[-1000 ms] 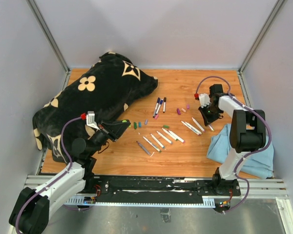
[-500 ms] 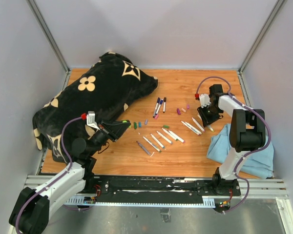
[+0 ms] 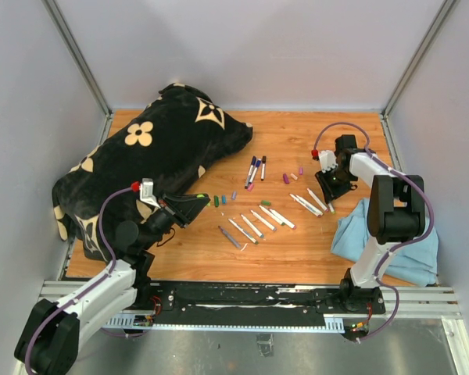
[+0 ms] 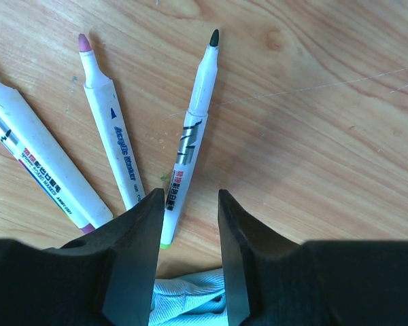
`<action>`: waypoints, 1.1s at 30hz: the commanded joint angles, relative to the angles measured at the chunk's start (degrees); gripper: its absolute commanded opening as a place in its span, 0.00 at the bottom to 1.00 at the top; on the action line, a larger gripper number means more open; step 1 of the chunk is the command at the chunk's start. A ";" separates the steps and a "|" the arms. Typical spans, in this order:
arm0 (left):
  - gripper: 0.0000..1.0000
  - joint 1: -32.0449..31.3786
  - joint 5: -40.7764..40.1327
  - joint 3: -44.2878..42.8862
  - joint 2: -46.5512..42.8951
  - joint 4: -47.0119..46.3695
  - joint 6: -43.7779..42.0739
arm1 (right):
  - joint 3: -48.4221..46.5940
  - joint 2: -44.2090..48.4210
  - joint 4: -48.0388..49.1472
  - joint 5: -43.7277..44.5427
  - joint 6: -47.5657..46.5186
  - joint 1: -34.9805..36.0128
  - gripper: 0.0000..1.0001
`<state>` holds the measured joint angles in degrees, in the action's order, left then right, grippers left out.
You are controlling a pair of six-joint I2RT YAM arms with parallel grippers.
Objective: Open the pen caps
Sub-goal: Place the pen at the center of the board, then place the pen cap at the center of the board.
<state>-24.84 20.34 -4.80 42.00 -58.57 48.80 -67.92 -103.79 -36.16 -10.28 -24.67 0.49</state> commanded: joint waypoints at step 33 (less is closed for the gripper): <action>0.00 -25.46 -13.40 -34.81 54.35 -2.19 -5.99 | 1.10 23.39 0.11 -16.85 3.06 -5.07 0.63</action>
<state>-47.42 9.69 -31.79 88.47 -61.30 43.75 -67.70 -84.75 -36.14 -21.37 -24.75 -0.89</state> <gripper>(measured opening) 0.111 0.596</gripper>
